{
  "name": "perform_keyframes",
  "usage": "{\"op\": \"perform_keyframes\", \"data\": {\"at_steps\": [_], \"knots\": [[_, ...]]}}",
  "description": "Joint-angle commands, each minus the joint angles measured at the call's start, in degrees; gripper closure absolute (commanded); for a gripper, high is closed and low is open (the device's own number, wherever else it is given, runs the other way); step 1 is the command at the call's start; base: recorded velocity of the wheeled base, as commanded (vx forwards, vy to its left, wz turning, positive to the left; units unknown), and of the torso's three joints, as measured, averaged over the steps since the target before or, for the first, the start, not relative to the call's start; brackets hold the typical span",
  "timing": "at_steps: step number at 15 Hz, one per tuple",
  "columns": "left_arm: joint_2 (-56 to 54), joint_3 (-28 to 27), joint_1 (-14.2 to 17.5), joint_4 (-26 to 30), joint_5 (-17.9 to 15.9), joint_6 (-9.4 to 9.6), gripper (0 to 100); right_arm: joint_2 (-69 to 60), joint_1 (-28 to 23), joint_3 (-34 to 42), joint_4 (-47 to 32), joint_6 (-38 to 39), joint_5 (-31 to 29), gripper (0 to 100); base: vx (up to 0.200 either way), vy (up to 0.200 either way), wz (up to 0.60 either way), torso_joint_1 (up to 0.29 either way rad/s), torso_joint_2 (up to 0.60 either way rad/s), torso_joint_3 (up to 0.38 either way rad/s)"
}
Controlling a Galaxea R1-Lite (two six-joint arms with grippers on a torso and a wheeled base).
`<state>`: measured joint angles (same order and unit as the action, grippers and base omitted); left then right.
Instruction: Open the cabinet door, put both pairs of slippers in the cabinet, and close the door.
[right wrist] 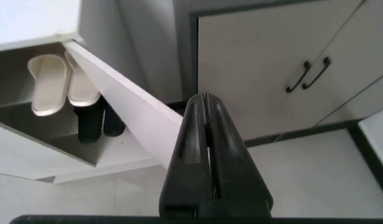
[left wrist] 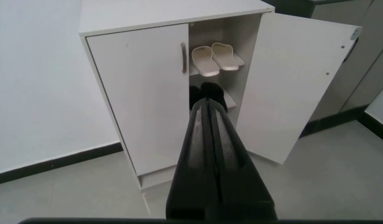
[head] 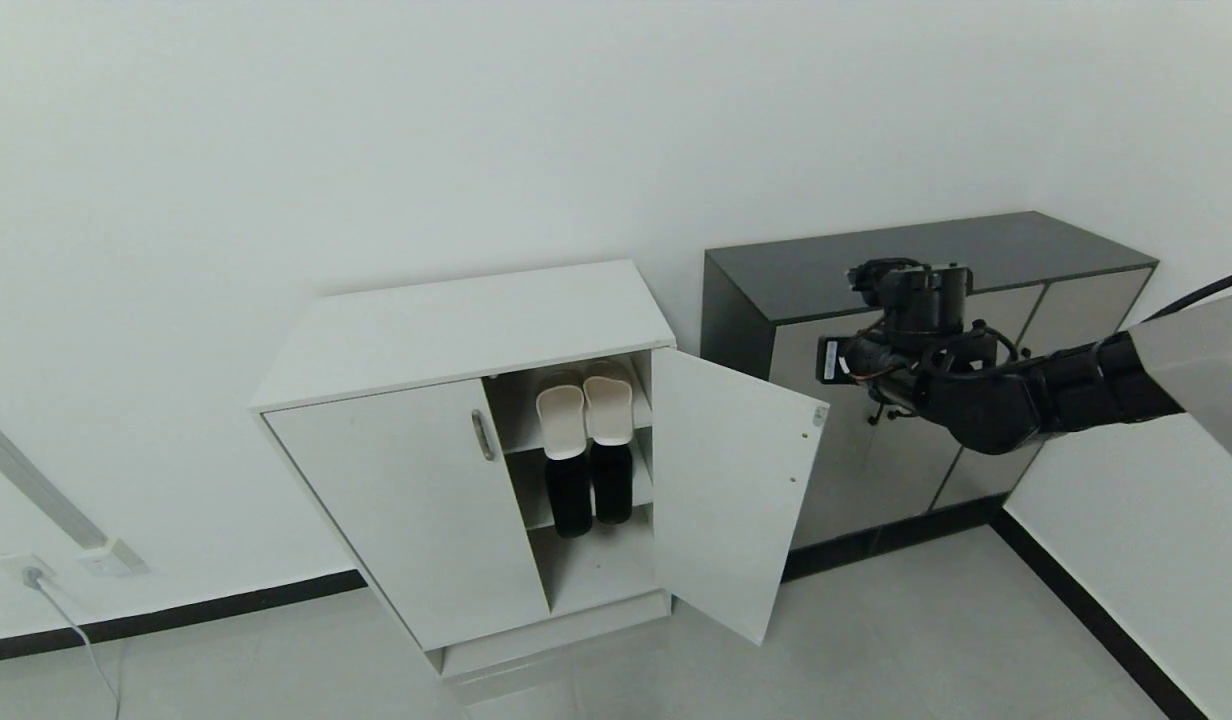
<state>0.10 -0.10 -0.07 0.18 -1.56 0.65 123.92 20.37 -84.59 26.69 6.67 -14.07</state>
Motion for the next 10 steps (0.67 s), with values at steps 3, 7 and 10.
{"op": "perform_keyframes", "data": {"at_steps": [3, 7, 10], "knots": [[0.0, -0.1, 0.0, 0.0, 0.0, -0.03, 100, 8.4, -2.5, -7.3, -3.4, 2.6, 1.9, 100, 0.000, 0.000, 0.00, 0.000, 0.00, 0.000], [0.0, 0.0, 0.0, 0.0, 0.0, 0.06, 100, 10.6, -2.3, -9.5, -3.1, 2.6, 3.5, 100, 0.000, 0.000, 0.00, 0.000, 0.00, 0.000], [0.0, 0.0, 0.0, 0.0, 0.0, 0.06, 100, 13.4, -2.3, -13.0, -3.2, 2.6, 3.4, 100, 0.000, 0.000, 0.00, 0.000, 0.00, 0.000]]}}
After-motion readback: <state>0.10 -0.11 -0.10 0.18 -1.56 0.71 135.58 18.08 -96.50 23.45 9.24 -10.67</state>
